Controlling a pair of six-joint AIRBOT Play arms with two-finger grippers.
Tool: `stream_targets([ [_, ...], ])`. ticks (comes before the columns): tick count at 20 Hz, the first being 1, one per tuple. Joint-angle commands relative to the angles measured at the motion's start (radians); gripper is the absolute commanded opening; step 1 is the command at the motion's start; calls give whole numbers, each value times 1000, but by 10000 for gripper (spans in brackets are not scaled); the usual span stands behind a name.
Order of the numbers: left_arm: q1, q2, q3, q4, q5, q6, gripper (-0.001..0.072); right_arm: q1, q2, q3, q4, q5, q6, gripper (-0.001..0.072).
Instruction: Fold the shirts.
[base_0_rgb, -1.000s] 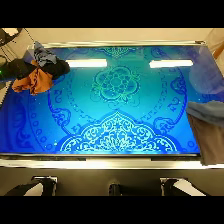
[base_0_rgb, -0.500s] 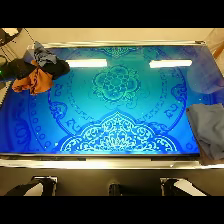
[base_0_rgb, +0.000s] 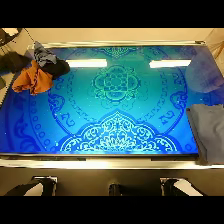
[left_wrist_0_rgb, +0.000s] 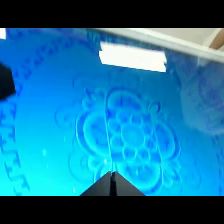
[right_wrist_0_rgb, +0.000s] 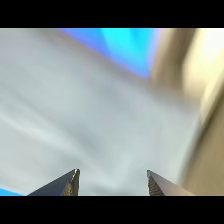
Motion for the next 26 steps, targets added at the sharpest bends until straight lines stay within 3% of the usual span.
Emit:
stream_targets([
  [1, -45, -7, 114, 98, 159, -3, 26, 119, 39, 294, 263, -194, -161, 535],
  [2, -92, -18, 143, 221, 208, -38, 26, 213, 54, 337, 351, -267, -200, 535],
  [4, -189, -56, 158, 521, 180, -194, 27, 441, 73, 348, 401, -328, -206, 535],
  [5, -227, -86, 158, 634, 93, -248, 28, 564, 64, 342, 364, -311, -189, 535],
  [6, -252, -124, 158, 700, -50, -265, 42, 693, 40, 335, 294, -255, -102, 535],
  [7, -263, -163, 148, 714, -203, -265, 202, 805, 8, 325, 226, -165, -5, 536],
  [8, -266, -202, 118, 713, -374, -284, 554, 913, -36, 311, 159, -56, 52, 560],
  [9, -267, -223, 62, 711, -490, -287, 701, 1001, -81, 289, 113, 43, 80, 628],
  [10, -267, -214, -33, 702, -519, -280, 701, 1063, -121, 265, 98, 116, 108, 670],
  [12, -267, -132, -228, 668, -415, -299, 701, 1148, -185, 238, 84, 221, 110, 682],
  [15, -268, -19, -407, 666, -276, -372, 700, 1225, -206, 238, -62, 239, 109, 685],
  [26, -267, -13, -427, 667, -281, -373, 700, 1233, -206, 238, -68, 245, 105, 684],
])
